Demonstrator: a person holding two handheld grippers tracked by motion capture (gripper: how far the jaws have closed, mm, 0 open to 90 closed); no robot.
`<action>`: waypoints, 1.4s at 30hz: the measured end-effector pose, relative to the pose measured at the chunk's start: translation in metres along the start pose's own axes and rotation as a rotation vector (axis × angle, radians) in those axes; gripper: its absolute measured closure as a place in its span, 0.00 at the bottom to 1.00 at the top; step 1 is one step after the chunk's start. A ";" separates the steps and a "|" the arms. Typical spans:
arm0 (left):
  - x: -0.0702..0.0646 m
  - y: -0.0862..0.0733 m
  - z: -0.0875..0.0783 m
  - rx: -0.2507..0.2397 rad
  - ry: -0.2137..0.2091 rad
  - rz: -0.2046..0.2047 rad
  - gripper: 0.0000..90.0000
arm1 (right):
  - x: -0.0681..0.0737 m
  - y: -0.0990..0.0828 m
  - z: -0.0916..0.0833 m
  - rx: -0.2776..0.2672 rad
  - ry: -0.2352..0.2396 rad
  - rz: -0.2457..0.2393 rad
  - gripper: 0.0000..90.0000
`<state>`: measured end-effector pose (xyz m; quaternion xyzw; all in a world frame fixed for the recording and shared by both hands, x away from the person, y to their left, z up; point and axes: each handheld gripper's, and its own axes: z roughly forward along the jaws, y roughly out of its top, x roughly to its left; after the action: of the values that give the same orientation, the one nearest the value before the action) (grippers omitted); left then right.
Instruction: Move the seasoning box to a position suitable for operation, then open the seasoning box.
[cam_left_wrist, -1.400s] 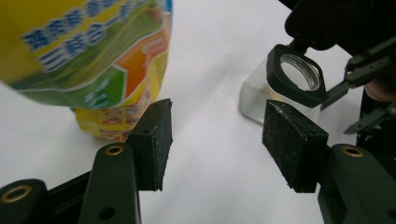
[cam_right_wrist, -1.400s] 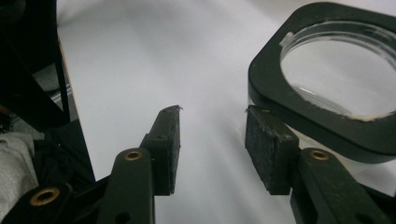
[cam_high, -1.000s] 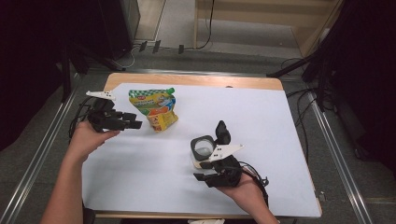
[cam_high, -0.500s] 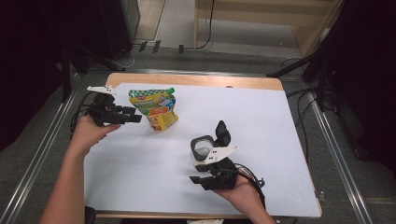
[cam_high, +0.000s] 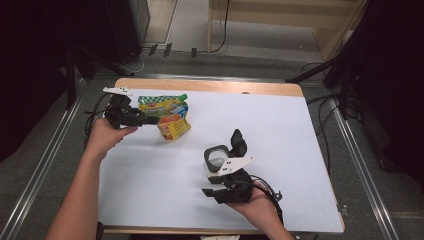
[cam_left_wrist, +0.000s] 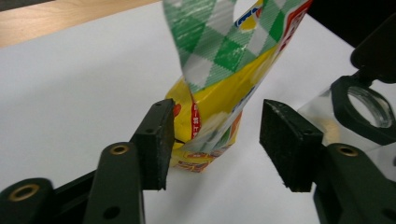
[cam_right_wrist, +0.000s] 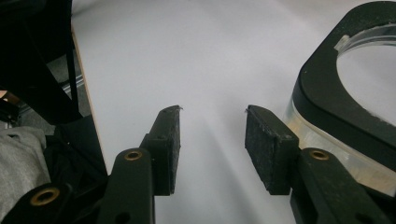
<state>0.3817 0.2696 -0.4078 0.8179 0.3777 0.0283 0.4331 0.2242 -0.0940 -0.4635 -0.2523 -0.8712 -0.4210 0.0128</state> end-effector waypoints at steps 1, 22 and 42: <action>-0.002 0.001 0.001 0.002 0.016 0.010 0.53 | 0.000 0.000 0.000 0.000 0.000 0.001 0.63; -0.010 0.008 0.016 -0.028 0.013 0.009 0.75 | -0.001 0.001 0.006 0.007 0.009 0.005 0.63; -0.016 0.010 0.017 -0.023 -0.014 -0.050 0.95 | -0.001 0.002 0.013 0.009 0.011 0.010 0.62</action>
<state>0.3825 0.2440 -0.4061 0.8034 0.3945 0.0163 0.4457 0.2283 -0.0837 -0.4708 -0.2542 -0.8716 -0.4187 0.0210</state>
